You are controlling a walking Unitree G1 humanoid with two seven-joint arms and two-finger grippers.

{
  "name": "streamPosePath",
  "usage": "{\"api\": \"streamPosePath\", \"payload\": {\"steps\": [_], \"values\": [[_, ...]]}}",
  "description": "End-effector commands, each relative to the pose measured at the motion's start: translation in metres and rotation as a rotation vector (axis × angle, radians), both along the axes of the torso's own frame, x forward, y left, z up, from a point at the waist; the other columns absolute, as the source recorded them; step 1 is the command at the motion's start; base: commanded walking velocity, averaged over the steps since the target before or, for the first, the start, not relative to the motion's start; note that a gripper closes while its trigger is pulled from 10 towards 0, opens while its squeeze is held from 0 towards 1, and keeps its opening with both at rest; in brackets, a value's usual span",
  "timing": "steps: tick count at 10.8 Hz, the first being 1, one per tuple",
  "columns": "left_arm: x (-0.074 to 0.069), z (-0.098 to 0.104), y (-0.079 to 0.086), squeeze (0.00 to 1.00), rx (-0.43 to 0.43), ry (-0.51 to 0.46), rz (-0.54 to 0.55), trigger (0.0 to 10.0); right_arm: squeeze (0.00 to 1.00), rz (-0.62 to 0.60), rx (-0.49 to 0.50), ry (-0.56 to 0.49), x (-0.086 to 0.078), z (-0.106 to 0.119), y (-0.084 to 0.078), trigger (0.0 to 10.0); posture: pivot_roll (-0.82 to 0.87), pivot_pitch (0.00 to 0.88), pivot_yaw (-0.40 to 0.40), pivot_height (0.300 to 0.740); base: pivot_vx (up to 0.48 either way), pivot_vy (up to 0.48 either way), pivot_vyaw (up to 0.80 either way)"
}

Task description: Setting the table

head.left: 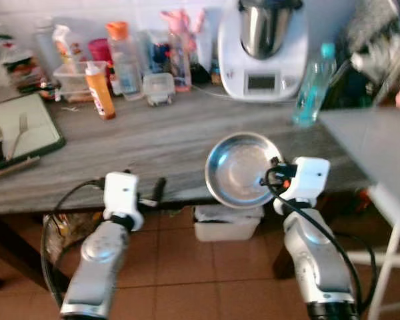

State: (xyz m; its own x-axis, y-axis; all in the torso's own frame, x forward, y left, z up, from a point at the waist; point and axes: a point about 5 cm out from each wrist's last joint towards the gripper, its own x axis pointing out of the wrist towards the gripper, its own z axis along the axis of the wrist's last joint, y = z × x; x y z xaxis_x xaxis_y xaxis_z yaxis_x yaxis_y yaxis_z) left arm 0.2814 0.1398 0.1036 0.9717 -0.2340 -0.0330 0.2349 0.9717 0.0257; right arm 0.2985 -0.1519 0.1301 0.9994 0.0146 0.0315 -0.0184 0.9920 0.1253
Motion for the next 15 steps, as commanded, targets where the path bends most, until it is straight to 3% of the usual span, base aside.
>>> {"api": "streamPosePath", "payload": {"steps": [1, 11, 15], "values": [[-0.0012, 0.0026, 0.0036, 0.0, 0.009, -0.014, 0.009, 10.0, 0.0, 0.001, 0.004, -0.027, 0.001, 0.0064, 0.0006, 10.0, 0.1, 0.0, 0.041, 0.74, 0.0, 0.0, 0.0], [-0.0039, 0.0058, -0.0026, 0.0, -0.005, -0.048, 0.001, 10.0, 0.0, -0.003, -0.015, -0.039, 0.0057, 0.0095, -0.0016, 10.0, 0.1, 0.0, 0.035, 0.74, 0.0, 0.0, 0.0], [-0.003, 0.0044, -0.0031, 0.0, -0.005, -0.041, 0.005, 10.0, 0.0, -0.005, -0.019, -0.039, 0.0059, 0.0094, -0.0023, 10.0, 0.09, 0.0, 0.037, 0.74, 0.0, -0.478, 0.0]]}}
